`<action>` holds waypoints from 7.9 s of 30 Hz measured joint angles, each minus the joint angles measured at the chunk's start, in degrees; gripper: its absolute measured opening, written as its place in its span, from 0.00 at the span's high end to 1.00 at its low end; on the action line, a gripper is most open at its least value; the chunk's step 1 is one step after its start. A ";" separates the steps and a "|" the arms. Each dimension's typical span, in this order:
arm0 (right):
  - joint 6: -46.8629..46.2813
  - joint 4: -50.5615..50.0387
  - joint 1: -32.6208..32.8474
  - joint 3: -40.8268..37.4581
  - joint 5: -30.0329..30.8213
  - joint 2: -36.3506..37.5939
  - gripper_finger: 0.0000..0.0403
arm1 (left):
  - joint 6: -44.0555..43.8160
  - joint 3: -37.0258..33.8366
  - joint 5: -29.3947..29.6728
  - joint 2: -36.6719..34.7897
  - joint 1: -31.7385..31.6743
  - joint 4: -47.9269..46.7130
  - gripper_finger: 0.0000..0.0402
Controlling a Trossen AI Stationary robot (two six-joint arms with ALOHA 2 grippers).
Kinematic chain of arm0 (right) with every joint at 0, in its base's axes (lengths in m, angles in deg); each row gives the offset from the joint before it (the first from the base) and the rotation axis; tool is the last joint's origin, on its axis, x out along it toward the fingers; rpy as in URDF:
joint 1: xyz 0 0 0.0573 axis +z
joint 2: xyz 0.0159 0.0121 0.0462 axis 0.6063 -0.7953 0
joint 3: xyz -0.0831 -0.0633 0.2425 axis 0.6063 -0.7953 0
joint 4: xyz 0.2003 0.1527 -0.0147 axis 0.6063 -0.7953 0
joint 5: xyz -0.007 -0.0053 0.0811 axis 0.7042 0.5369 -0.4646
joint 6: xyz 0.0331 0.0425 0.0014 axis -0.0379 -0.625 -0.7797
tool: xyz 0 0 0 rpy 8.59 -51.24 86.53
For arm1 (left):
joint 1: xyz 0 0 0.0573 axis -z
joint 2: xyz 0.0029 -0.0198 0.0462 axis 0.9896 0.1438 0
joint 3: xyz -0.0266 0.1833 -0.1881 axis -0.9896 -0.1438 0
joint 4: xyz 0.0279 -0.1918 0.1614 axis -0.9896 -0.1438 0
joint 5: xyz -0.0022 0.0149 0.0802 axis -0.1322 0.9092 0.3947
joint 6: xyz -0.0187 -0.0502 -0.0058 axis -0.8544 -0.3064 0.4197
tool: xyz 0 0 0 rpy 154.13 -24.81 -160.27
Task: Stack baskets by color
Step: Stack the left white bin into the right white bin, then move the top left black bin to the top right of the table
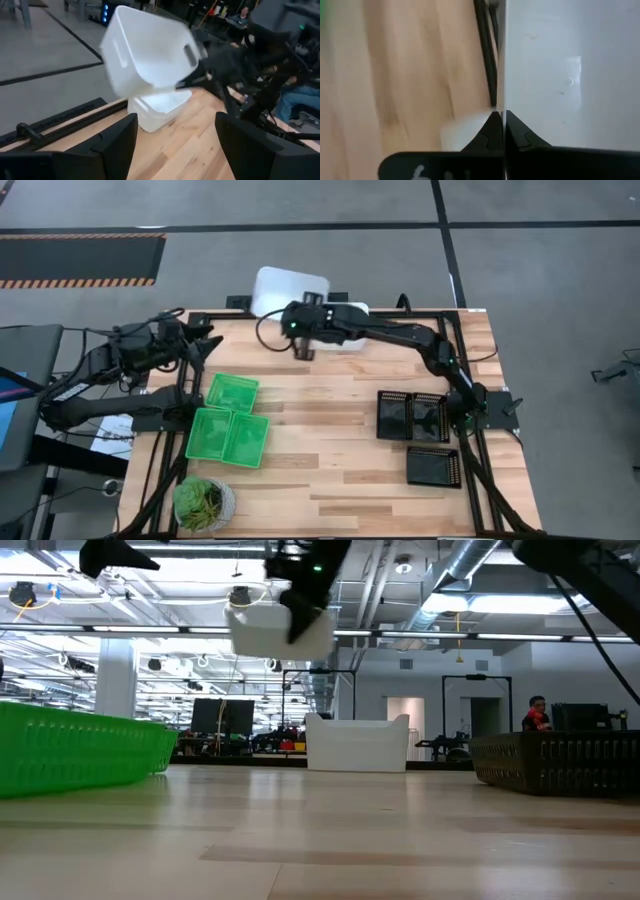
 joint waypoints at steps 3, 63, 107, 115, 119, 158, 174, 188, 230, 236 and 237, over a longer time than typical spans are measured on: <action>-2.76 -10.04 -1.48 -0.01 1.44 2.41 0.99 | 0.00 0.00 -0.36 0.00 0.00 -0.17 0.36; 9.97 20.26 -18.69 -53.83 -29.12 24.87 0.66 | -0.24 -0.13 0.20 0.15 0.00 -1.30 0.36; -9.18 29.33 -24.15 -62.30 -27.49 24.68 0.57 | 1.25 -1.36 1.70 0.15 0.00 -3.07 0.36; -9.56 19.61 -23.52 -54.79 -27.19 28.05 0.57 | -0.20 -1.36 1.68 0.15 -0.02 -3.09 0.36; -13.82 14.15 -22.49 -53.55 -27.18 33.69 0.58 | -0.81 -1.36 1.27 0.15 0.00 -3.24 0.36; -53.71 1.70 14.09 -86.93 -14.96 52.88 0.62 | -1.03 -1.36 -1.46 0.15 -0.01 -3.53 0.36; -54.65 3.09 14.09 -86.93 -15.40 52.89 0.63 | -0.14 -1.36 -1.48 0.15 0.00 -3.90 0.36; -59.20 4.66 15.07 -86.93 -15.47 52.87 0.65 | 1.12 -1.36 -1.42 0.15 -0.02 -3.92 0.36; -47.26 10.30 0.62 -78.97 -15.44 30.72 0.67 | 1.07 -1.36 -1.33 0.13 -0.02 -3.88 0.36; -42.33 12.06 -5.26 -75.27 -10.62 30.40 0.67 | 1.02 -1.36 -1.33 0.13 0.00 -4.00 0.36; -41.53 12.47 -6.42 -75.01 -10.53 30.40 0.67 | 1.02 -1.36 -1.33 0.13 0.00 -4.05 0.36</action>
